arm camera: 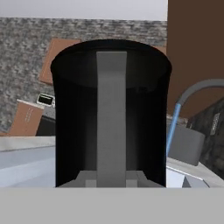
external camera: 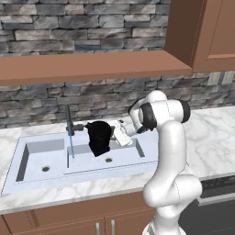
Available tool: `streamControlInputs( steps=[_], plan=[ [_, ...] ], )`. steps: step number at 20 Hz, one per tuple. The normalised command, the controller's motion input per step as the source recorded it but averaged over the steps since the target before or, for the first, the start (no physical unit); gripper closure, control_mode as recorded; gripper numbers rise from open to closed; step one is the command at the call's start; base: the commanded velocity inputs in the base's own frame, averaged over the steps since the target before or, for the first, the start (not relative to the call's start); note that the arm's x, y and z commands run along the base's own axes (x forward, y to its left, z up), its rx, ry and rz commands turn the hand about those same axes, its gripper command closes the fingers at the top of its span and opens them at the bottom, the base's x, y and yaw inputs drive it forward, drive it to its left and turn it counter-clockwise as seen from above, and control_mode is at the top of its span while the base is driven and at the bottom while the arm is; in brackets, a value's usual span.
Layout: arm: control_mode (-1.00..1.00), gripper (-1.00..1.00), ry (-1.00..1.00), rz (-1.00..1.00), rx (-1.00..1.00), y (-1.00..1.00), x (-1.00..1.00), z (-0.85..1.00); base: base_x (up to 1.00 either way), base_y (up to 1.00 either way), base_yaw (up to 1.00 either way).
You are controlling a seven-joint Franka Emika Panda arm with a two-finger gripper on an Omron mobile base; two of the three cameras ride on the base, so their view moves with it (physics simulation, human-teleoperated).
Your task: Turn on the sink faucet and place the jug under the water for a few seconds to fill it up.
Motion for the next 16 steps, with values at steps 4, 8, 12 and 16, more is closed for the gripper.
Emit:
streamControlInputs(
  steps=[4,8,12,16],
  plan=[
    [-1.0,1.0,0.08,0.0,0.0,0.11,0.03,-0.02,0.0,0.0,0.0],
    [-1.0,1.0,0.08,0.0,-0.02,0.08,0.08,-0.15,0.0,0.0,0.0],
    [-1.0,1.0,0.13,-0.01,-0.06,0.25,0.05,-0.06,0.0,0.0,0.0],
    [-1.0,1.0,0.1,-0.02,-0.07,0.35,0.03,-0.11,0.0,0.0,0.0]
  ],
)
